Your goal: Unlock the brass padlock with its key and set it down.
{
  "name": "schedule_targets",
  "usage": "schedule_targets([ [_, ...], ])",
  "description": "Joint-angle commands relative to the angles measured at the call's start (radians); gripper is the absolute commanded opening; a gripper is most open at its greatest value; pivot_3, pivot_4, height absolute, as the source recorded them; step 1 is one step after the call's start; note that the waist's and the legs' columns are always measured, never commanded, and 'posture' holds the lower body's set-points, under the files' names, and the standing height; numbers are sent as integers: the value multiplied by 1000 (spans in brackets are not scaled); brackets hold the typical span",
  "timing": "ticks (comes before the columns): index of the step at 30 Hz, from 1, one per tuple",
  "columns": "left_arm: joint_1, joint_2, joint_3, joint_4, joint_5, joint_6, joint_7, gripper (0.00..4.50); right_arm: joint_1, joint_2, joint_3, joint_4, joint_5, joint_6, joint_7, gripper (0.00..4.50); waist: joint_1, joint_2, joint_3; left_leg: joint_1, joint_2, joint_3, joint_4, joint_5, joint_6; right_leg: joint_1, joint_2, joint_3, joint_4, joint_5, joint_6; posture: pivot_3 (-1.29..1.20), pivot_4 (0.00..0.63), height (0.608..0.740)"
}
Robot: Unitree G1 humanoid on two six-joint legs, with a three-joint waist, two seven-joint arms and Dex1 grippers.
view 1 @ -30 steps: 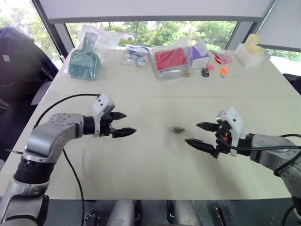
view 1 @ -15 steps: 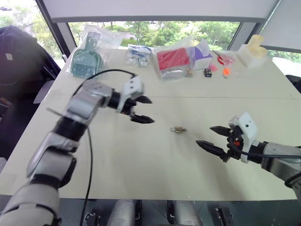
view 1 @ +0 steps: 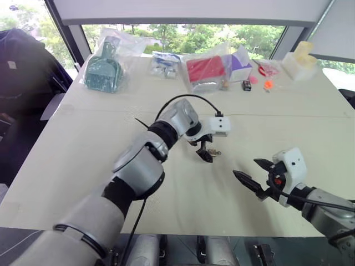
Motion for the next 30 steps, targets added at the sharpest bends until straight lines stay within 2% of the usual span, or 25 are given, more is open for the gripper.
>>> schedule_targets([
  [1,-20,-28,17,22,54,-11,44,4500,19,17,-28,-53,1,-20,-28,4443,2,0,0,0,0,0,0,0,0,0,0,0,0,0,0,0,150,740],
  [9,11,-56,49,39,112,-11,53,4500,19,8,-34,-41,0,-26,-27,4443,2,0,0,2,0,0,1,0,0,3,-1,0,-1,0,0,0,150,740],
  [12,21,-64,55,38,130,-14,59,3663,0,7,-27,-34,0,-24,-29,4500,2,0,0,2,0,0,1,0,0,4,-1,0,-1,0,0,0,150,740],
  [18,49,-80,45,30,165,-22,32,718,-26,9,-6,-23,-3,-16,-32,4500,2,0,-1,4,0,0,1,0,0,6,-1,0,-1,0,0,0,150,740],
  [23,74,-49,67,2,173,-58,47,691,-50,30,-16,-10,50,21,-53,4500,2,0,-1,6,0,0,1,0,0,7,-1,0,-1,0,0,0,150,740],
  [25,83,-7,101,-41,149,-162,75,691,-74,58,-21,3,87,41,-84,4500,0,0,-2,6,0,-1,1,0,0,8,-1,0,-1,0,0,0,150,740],
  [30,141,75,300,-243,-44,-360,54,691,-186,137,-59,43,306,64,-181,4500,-5,1,-1,4,0,0,1,0,0,2,-4,1,2,0,0,0,150,740],
])
